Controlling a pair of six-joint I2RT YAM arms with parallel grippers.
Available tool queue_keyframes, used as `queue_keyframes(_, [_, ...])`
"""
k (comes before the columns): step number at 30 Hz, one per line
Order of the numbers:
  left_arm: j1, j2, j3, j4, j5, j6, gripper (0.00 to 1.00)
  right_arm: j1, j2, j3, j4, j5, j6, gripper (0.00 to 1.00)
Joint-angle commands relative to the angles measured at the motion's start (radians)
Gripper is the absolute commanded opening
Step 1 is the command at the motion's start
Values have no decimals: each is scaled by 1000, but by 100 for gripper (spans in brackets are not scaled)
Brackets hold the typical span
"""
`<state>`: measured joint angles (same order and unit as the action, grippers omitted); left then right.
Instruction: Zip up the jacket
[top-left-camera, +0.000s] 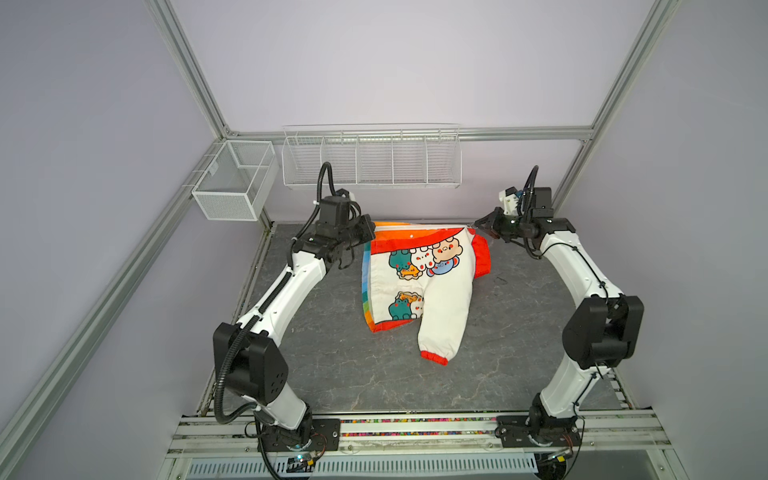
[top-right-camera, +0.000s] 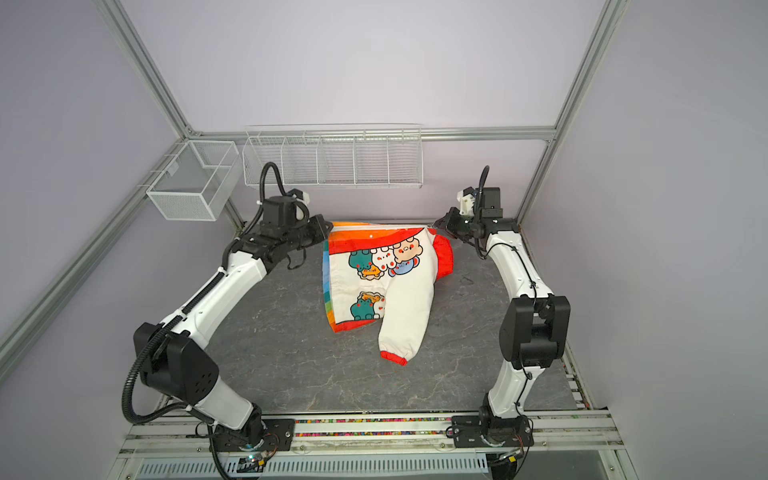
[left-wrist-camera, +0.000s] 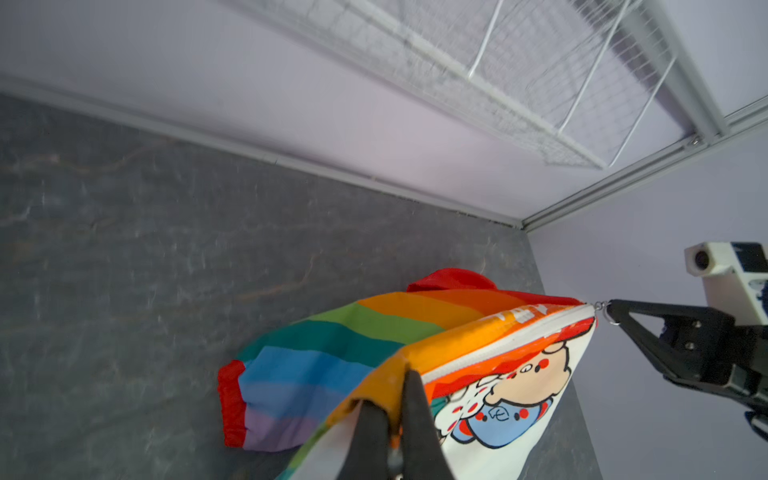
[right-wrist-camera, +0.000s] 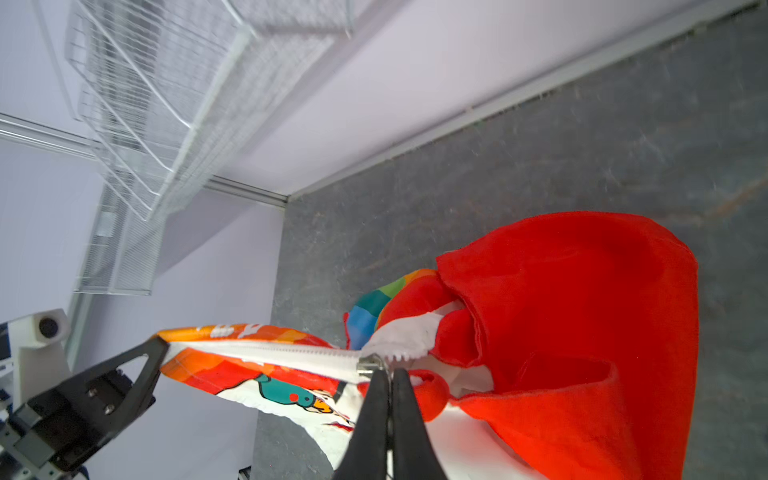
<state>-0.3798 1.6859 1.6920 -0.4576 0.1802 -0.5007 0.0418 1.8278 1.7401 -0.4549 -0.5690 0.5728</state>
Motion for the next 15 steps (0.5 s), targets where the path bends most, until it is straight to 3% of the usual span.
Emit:
queue_keyframes(1, [18, 82, 303, -182, -22, 108, 0, -49, -20, 78, 107, -83, 61, 7])
queue_keyframes(4, [19, 145, 519, -278, -18, 132, 0, -72, -62, 90, 181, -103, 81, 7])
queue_keyframes(7, [18, 132, 542, -302, -1, 132, 0, -77, -104, 77, 188, -120, 54, 7])
queue_keyframes(9, [16, 72, 421, -252, 21, 119, 0, -77, -132, 26, 189, -134, 40, 7])
queue_keyframes(15, [8, -202, -221, 13, 30, 24, 0, -68, -256, -370, 257, -139, 21, 7])
